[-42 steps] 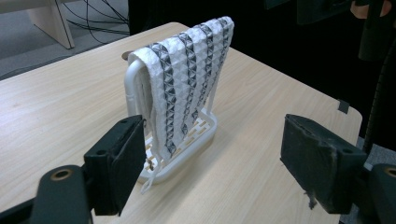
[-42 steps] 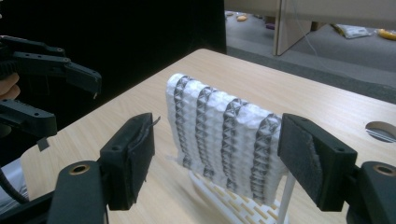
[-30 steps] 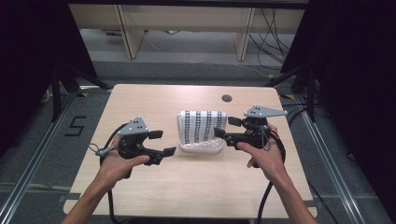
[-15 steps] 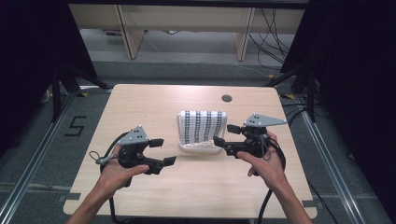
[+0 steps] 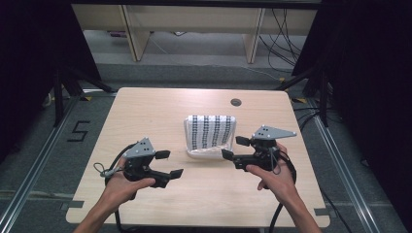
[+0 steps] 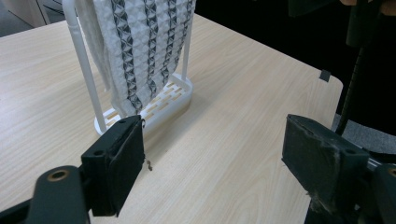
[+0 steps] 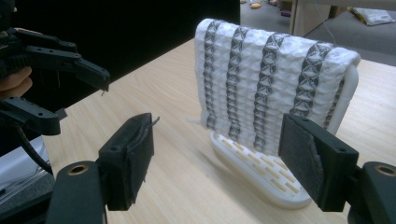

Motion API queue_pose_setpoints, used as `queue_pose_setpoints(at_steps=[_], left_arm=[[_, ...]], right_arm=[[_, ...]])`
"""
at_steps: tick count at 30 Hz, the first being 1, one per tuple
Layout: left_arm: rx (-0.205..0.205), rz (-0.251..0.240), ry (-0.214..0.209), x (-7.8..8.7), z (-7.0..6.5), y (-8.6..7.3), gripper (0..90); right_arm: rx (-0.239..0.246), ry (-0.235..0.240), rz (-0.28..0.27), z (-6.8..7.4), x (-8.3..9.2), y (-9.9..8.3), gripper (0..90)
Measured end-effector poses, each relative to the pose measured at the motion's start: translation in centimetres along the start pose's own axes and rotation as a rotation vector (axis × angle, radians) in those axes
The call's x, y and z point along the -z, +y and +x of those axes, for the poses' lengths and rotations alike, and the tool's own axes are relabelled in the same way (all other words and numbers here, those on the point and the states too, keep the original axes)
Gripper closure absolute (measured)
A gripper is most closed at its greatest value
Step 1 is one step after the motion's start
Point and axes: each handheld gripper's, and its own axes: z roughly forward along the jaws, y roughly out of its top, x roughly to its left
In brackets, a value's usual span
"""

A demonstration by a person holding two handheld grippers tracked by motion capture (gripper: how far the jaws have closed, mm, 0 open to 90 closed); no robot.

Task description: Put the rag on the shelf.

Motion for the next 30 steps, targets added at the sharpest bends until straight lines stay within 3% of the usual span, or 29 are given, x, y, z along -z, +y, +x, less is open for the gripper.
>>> queue_pose_setpoints(at_steps=[5,6,12,13,15,16,18,21,22,23,25,27,30], left_arm=[[0.001,0.007,0.004,-0.3,0.0,-0.6,20.4],[0.000,0.000,-0.003,-0.3,0.0,-0.8,20.4],[-0.006,0.007,0.002,-0.3,-0.2,-1.4,20.4],[-0.006,0.012,0.007,-0.3,-0.3,-1.5,20.4],[-0.009,0.004,0.007,-0.4,-0.5,-1.8,20.4],[-0.006,0.012,0.004,-0.4,-0.5,-2.0,20.3],[-0.008,0.010,0.000,-0.4,-0.6,-2.2,20.3],[-0.007,0.017,0.002,-0.5,-0.7,-2.6,20.3],[-0.014,0.017,-0.001,-0.5,-0.7,-2.8,20.2],[-0.012,0.014,0.004,-0.5,-0.8,-3.0,20.1],[-0.017,0.020,0.010,-0.5,-0.9,-3.2,20.0],[-0.022,0.027,0.005,-0.5,-0.9,-3.5,19.8],[-0.018,0.032,0.011,-0.6,-1.0,-3.7,19.7]], right_arm=[[-0.026,0.002,0.005,0.4,0.0,-0.5,27.8],[-0.006,0.010,0.001,0.3,-0.1,-0.6,27.8],[-0.004,-0.004,0.014,0.5,0.0,-1.1,27.8],[0.017,-0.010,0.012,0.4,0.0,-1.1,27.8],[-0.019,-0.001,0.026,0.7,0.1,-1.4,27.8],[0.015,-0.007,0.009,0.5,0.0,-1.5,27.8],[-0.012,0.009,0.015,0.7,-0.1,-1.8,27.8],[0.001,0.002,0.026,0.7,0.0,-2.1,27.8],[-0.023,-0.007,0.025,0.9,0.0,-2.3,27.8],[-0.004,0.013,0.021,0.7,-0.1,-2.4,27.8],[-0.007,-0.003,0.030,0.8,0.0,-2.6,27.8],[0.003,0.017,0.032,0.7,-0.1,-2.9,27.8],[-0.023,0.010,0.041,0.9,0.1,-3.4,27.8]])
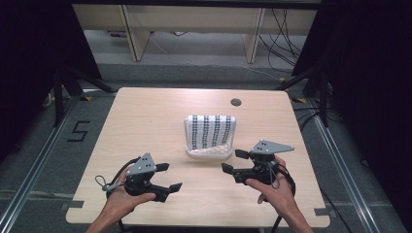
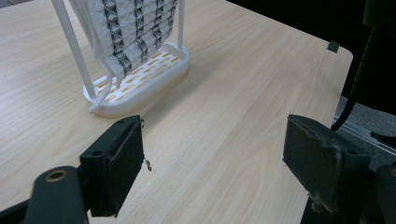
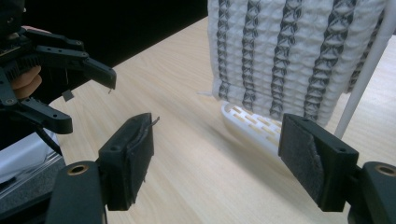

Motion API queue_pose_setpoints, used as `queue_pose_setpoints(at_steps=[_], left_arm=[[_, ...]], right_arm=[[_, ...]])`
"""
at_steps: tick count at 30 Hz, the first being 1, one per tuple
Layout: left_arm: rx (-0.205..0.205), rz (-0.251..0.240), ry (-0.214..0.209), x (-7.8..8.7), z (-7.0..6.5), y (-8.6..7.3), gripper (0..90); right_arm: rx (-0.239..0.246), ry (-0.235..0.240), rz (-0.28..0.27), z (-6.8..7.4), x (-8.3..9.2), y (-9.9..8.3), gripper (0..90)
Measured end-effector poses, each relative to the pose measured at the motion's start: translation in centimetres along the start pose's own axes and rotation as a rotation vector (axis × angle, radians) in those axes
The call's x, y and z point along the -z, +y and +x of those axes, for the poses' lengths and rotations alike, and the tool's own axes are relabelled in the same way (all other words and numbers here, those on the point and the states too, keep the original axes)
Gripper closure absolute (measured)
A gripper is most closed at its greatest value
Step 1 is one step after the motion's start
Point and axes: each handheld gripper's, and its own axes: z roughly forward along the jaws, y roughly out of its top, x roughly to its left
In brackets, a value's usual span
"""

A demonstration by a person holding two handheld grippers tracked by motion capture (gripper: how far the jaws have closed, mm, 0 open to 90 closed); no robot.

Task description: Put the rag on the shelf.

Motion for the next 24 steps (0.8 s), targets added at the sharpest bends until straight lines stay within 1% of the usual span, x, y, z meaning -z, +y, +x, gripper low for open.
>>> queue_pose_setpoints(at_steps=[1,2,3,4,5,7,8,9,10,11,12,13,14,15,16,17,18,19,20,21,22,23,24], left_arm=[[-0.001,-0.001,-0.006,-0.1,0.0,-0.1,19.7],[-0.001,-0.008,-0.011,-0.1,-0.1,-0.2,19.7],[-0.002,0.008,-0.002,-0.1,-0.2,-0.3,19.6],[-0.003,0.003,-0.010,-0.1,-0.2,-0.4,19.5],[-0.003,0.005,-0.010,-0.1,-0.3,-0.5,19.5],[0.001,-0.003,-0.014,-0.2,-0.4,-0.8,19.4],[0.000,0.004,-0.020,-0.2,-0.5,-1.0,19.4],[0.003,0.002,-0.021,-0.3,-0.6,-1.2,19.3],[0.003,0.013,-0.017,-0.2,-0.6,-1.3,19.2],[0.000,0.014,-0.019,-0.2,-0.6,-1.4,19.1],[0.004,0.000,-0.025,-0.4,-0.7,-1.6,19.0],[0.003,0.013,-0.030,-0.3,-0.7,-1.7,19.0],[0.008,0.007,-0.029,-0.4,-0.8,-1.9,18.9],[0.006,0.019,-0.024,-0.3,-0.8,-1.9,18.9],[0.003,0.007,-0.030,-0.4,-0.8,-2.1,18.9],[0.013,0.012,-0.032,-0.5,-0.9,-2.2,18.9],[0.011,0.014,-0.025,-0.5,-0.9,-2.3,18.8],[0.000,0.020,-0.022,-0.5,-0.9,-2.4,18.8],[0.001,0.018,-0.020,-0.5,-1.0,-2.5,18.7],[0.005,0.013,-0.025,-0.6,-1.0,-2.6,18.6],[0.003,0.015,-0.030,-0.6,-1.0,-2.8,18.6],[-0.002,0.021,-0.033,-0.5,-1.0,-2.9,18.6],[0.011,0.020,-0.032,-0.6,-1.1,-3.0,18.5]], right_arm=[[0.014,-0.011,-0.020,-0.1,-0.1,-0.2,27.8],[0.012,0.003,-0.016,-0.2,-0.1,-0.2,27.8],[0.017,0.018,-0.018,-0.2,-0.2,-0.4,27.8],[0.000,0.007,-0.006,-0.1,-0.1,-0.5,27.8],[0.020,0.014,-0.014,-0.2,-0.2,-0.6,27.8],[-0.019,0.019,0.000,0.1,0.0,-0.9,27.6],[0.014,0.009,-0.016,-0.2,-0.1,-1.0,27.6],[0.015,0.014,-0.007,-0.2,-0.1,-1.2,27.4],[-0.012,0.023,-0.004,0.0,-0.1,-1.4,26.9],[0.000,0.016,0.003,-0.1,0.0,-1.5,26.8],[-0.011,0.020,-0.003,0.0,-0.1,-1.7,26.5],[-0.025,0.021,0.008,0.1,0.0,-1.9,25.8],[0.009,0.018,0.005,-0.1,-0.1,-2.0,25.1],[0.021,0.013,0.003,-0.1,-0.2,-2.3,24.8],[-0.006,0.021,0.018,0.0,-0.1,-2.5,23.8],[-0.012,0.019,0.025,0.1,-0.2,-2.7,22.6],[-0.036,0.023,0.037,0.3,-0.2,-2.9,21.8],[-0.002,0.026,0.034,0.1,-0.3,-3.0,21.5],[0.010,0.022,0.033,0.1,-0.4,-3.1,21.4],[-0.005,0.022,0.047,0.3,-0.3,-3.3,21.2],[0.000,0.026,0.036,0.2,-0.4,-3.4,21.2],[-0.013,0.035,0.042,0.3,-0.4,-3.5,21.2],[-0.019,0.028,0.053,0.4,-0.3,-3.6,21.2]])
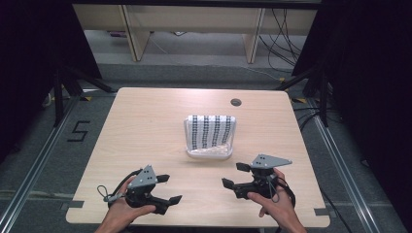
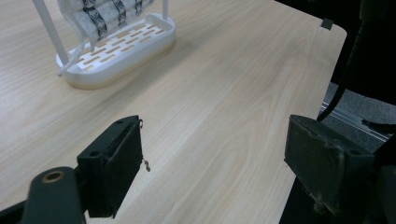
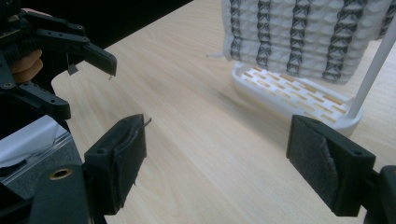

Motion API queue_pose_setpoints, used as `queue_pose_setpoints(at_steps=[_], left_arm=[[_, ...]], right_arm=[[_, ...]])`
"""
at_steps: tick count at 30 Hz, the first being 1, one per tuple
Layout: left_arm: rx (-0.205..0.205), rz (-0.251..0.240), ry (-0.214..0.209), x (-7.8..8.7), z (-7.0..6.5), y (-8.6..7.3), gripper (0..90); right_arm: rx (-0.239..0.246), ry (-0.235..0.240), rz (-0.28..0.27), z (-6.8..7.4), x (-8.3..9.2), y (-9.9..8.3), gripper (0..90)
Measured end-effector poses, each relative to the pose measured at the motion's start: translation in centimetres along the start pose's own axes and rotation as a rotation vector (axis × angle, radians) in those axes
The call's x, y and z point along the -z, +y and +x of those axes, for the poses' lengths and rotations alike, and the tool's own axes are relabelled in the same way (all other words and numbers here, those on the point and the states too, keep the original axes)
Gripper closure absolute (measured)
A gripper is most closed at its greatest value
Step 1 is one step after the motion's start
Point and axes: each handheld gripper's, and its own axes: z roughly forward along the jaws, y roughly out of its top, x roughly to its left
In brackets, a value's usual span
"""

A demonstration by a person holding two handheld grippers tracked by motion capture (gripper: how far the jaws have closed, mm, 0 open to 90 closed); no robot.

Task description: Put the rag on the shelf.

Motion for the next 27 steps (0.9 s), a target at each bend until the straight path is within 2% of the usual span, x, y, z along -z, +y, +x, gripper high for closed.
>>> queue_pose_setpoints(at_steps=[4,5,6,8,9,10,11,12,13,14,15,16,17,18,19,20,21,22,23,24,25,26,27], left_arm=[[-0.010,0.010,-0.006,0.1,-0.1,-0.5,18.2],[-0.007,0.016,-0.001,0.1,-0.3,-0.6,18.2],[-0.009,0.020,0.001,0.1,-0.3,-0.7,18.2],[-0.017,0.022,0.001,0.1,-0.4,-1.0,18.1],[-0.018,0.018,-0.005,0.0,-0.5,-1.2,18.0],[-0.009,0.014,-0.003,-0.1,-0.6,-1.3,18.0],[-0.022,0.033,0.005,0.0,-0.6,-1.4,17.9],[-0.024,0.028,0.006,-0.1,-0.7,-1.6,17.9],[-0.036,0.037,0.005,-0.1,-0.7,-1.7,17.9],[-0.020,0.029,0.003,-0.2,-0.9,-1.9,17.9],[-0.029,0.035,-0.001,-0.2,-0.9,-2.0,17.8],[-0.033,0.044,0.003,-0.2,-1.0,-2.1,17.8],[-0.034,0.040,0.004,-0.3,-1.1,-2.3,17.8],[-0.059,0.069,0.008,-0.1,-1.0,-2.3,17.8],[-0.035,0.053,0.005,-0.3,-1.2,-2.5,17.8],[-0.040,0.047,0.005,-0.3,-1.3,-2.7,17.7],[-0.047,0.053,0.003,-0.2,-1.3,-2.8,17.7],[-0.064,0.068,0.009,-0.1,-1.2,-2.8,17.7],[-0.027,0.045,0.006,-0.2,-1.5,-3.0,17.7],[-0.028,0.044,0.003,-0.1,-1.5,-3.1,17.7],[-0.019,0.038,0.014,-0.1,-1.7,-3.3,17.7],[-0.037,0.046,0.016,0.0,-1.6,-3.4,17.7],[-0.041,0.054,0.024,0.0,-1.7,-3.6,17.7]], right_arm=[[-0.001,0.010,-0.010,0.1,-0.1,-0.7,21.2],[-0.025,0.015,0.005,0.3,0.1,-0.9,21.2],[0.027,0.003,-0.003,0.0,0.1,-1.1,21.2],[-0.009,0.018,0.005,0.3,0.1,-1.5,21.2],[0.001,0.018,0.008,0.2,0.1,-1.8,21.2],[-0.023,0.019,0.014,0.4,0.1,-2.0,21.2],[-0.005,0.013,0.012,0.3,0.1,-2.2,21.2],[0.002,0.014,0.018,0.2,0.1,-2.4,21.2],[-0.022,0.012,0.026,0.4,0.2,-2.7,21.2],[-0.009,0.012,0.022,0.3,0.1,-3.0,21.2],[0.001,0.015,0.028,0.3,0.1,-3.2,21.2],[-0.015,0.018,0.033,0.3,0.0,-3.4,21.2],[0.001,0.008,0.040,0.3,0.0,-3.7,21.2],[-0.018,0.007,0.051,0.5,0.0,-4.0,21.2],[-0.013,0.007,0.062,0.6,0.0,-4.2,21.2],[-0.007,-0.001,0.070,0.7,-0.1,-4.4,21.2],[-0.021,0.015,0.072,0.8,-0.2,-4.6,21.1],[-0.003,0.011,0.073,0.8,-0.3,-4.8,21.1],[0.001,0.014,0.077,0.8,-0.3,-4.9,21.0],[-0.028,-0.007,0.097,1.2,0.0,-5.1,20.8],[-0.002,0.006,0.091,1.1,-0.1,-5.2,20.7],[0.018,-0.001,0.081,1.0,-0.1,-5.3,20.5],[-0.001,0.003,0.094,1.2,-0.1,-5.4,20.2]])
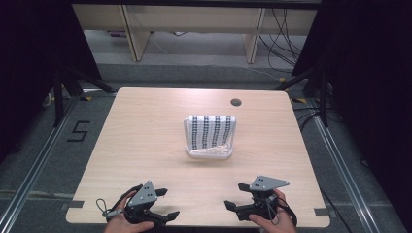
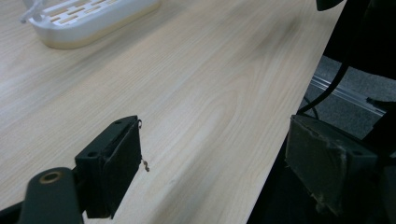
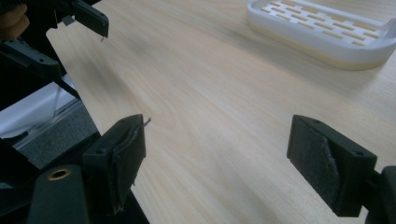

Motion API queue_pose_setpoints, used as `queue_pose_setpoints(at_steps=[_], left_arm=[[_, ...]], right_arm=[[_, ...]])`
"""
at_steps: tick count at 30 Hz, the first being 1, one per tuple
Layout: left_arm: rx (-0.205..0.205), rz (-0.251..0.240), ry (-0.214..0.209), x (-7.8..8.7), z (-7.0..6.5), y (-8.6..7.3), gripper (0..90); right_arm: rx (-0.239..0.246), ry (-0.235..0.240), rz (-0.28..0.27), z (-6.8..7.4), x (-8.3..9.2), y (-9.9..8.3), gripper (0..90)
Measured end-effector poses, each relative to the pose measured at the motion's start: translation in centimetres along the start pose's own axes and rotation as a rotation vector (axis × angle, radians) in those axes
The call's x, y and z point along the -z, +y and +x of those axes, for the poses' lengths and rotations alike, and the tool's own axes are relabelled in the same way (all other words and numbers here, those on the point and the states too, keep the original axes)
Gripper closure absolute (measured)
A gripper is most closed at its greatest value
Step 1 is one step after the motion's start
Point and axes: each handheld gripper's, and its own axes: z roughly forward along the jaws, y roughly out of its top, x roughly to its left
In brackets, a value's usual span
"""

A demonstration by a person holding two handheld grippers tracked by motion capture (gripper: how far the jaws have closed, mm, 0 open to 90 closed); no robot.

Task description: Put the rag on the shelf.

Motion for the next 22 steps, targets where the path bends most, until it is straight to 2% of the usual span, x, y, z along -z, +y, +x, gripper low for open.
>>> queue_pose_setpoints(at_steps=[1,2,3,5,6,7,8,9,10,11,13,16,17,18,20,22], left_arm=[[0.002,-0.008,0.004,-0.1,-0.1,-0.1,17.6],[-0.025,0.006,0.014,0.0,0.0,-0.3,17.6],[-0.003,-0.004,0.010,-0.1,-0.2,-0.5,17.4],[0.015,-0.004,0.004,-0.1,-0.3,-1.0,17.3],[0.022,0.000,0.008,-0.1,-0.4,-1.2,17.3],[0.008,0.001,0.008,-0.2,-0.3,-1.3,17.3],[-0.002,0.017,0.015,-0.1,-0.3,-1.3,17.3],[0.003,0.004,0.021,-0.2,-0.4,-1.4,17.3],[-0.012,0.015,0.026,-0.1,-0.3,-1.4,17.3],[0.015,0.002,0.022,-0.2,-0.4,-1.4,17.3],[0.008,0.001,0.023,-0.2,-0.3,-1.3,17.3],[0.001,0.010,0.029,-0.1,-0.1,-1.4,17.3],[0.002,0.009,0.033,-0.2,-0.2,-1.4,17.3],[0.004,0.010,0.028,-0.2,-0.2,-1.4,17.3],[0.010,0.005,0.024,-0.3,-0.2,-1.5,17.3],[0.012,0.007,0.022,-0.4,-0.2,-1.5,17.3]], right_arm=[[0.014,-0.027,0.005,0.0,0.1,-0.2,20.0],[0.041,-0.032,0.008,-0.1,0.0,-0.3,19.8],[0.030,-0.031,0.021,0.1,0.0,-0.5,19.7],[0.055,-0.022,0.031,0.2,-0.2,-0.8,19.7],[0.070,-0.036,0.026,0.2,-0.3,-0.9,19.7],[0.072,-0.021,0.035,0.2,-0.3,-0.9,19.7],[0.074,-0.032,0.042,0.3,-0.2,-0.9,19.7],[0.078,-0.042,0.041,0.3,-0.2,-1.0,19.7],[0.087,-0.049,0.036,0.2,-0.2,-1.0,19.7],[0.084,-0.046,0.038,0.2,-0.2,-1.0,19.7],[0.078,-0.038,0.037,0.2,-0.2,-1.0,19.7],[0.070,-0.052,0.039,0.1,-0.1,-1.1,19.7],[0.071,-0.041,0.035,0.0,-0.2,-1.1,19.7],[0.076,-0.053,0.034,0.0,-0.2,-1.1,19.7],[0.048,-0.048,0.043,0.2,-0.2,-1.1,19.7],[0.074,-0.045,0.038,0.0,-0.3,-1.1,19.7]])
